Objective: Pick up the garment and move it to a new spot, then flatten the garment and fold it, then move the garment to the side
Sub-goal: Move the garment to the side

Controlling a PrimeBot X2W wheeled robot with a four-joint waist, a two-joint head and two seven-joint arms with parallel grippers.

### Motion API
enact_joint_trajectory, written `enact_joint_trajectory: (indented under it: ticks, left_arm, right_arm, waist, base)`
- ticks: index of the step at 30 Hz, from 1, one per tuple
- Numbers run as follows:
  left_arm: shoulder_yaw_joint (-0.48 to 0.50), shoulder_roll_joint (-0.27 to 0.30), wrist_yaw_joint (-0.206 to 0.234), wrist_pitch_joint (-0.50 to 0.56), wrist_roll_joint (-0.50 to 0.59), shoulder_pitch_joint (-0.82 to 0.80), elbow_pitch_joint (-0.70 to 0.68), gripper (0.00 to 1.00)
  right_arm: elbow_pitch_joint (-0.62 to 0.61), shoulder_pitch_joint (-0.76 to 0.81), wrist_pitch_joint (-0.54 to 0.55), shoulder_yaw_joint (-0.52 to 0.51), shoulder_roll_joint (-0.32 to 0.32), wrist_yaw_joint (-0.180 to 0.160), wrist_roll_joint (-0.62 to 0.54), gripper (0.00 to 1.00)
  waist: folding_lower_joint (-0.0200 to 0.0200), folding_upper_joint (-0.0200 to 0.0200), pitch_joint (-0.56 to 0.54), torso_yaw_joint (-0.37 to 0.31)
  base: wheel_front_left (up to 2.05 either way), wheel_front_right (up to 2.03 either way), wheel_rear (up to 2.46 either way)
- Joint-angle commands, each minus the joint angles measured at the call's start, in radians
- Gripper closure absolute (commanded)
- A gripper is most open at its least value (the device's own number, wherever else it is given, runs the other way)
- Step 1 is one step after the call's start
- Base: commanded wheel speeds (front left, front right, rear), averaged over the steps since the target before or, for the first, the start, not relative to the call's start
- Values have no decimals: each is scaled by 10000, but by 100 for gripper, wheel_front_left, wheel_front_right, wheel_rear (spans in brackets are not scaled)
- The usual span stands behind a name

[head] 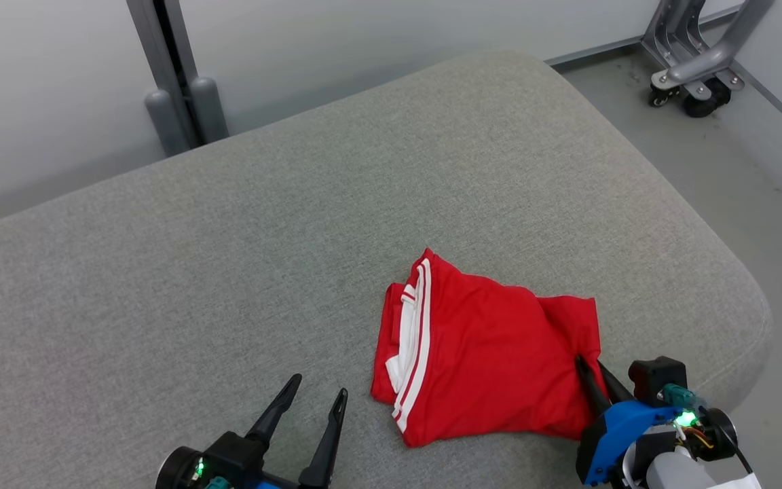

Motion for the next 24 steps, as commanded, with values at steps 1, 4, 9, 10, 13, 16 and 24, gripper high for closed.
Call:
enact_joint_trajectory:
  ticks: [1, 4, 9, 10, 13, 16, 24]
  left_arm:
    - [-43, 178, -10, -25, -37, -125, -26, 0]
    - [-135, 389, -10, -25, -79, -187, -52, 0]
    - [-136, 853, -10, -25, -135, -301, -101, 0]
    - [-129, 930, -10, -25, -141, -339, -117, 0]
    - [-168, 1202, -10, -25, -180, -453, -193, 0]
    - [-105, 1426, -10, -25, -251, -573, -295, 0]
    - [-41, 1646, -10, -23, -383, -835, -397, 0]
  right_arm:
    - [-122, -51, -2, -39, -44, -17, -115, 100]
    - [-173, -589, -1, -193, -47, -17, -670, 100]
    - [-392, -1743, 541, -1234, -41, -16, -2032, 100]
    - [-479, -1992, 725, -1544, -47, -14, -2384, 100]
    - [-959, -2697, 1357, -2696, -46, -16, -3652, 100]
    - [-1687, -3251, 2060, -3950, -47, -16, -5015, 100]
    - [-3819, -3970, 3379, -6647, -44, -16, -7195, 100]
  waist:
    - [-1, 0, 120, -12]
    - [-1, 0, 355, 69]
    - [-1, 0, 833, 598]
    - [-1, 0, 940, 744]
    - [-1, 0, 1255, 1224]
    - [-1, 0, 1532, 1676]
    - [-1, 0, 1934, 2527]
  base:
    - [0, 0, 0]
    - [0, 0, 0]
    - [0, 0, 0]
    - [0, 0, 0]
    - [0, 0, 0]
    - [0, 0, 0]
    - [0, 0, 0]
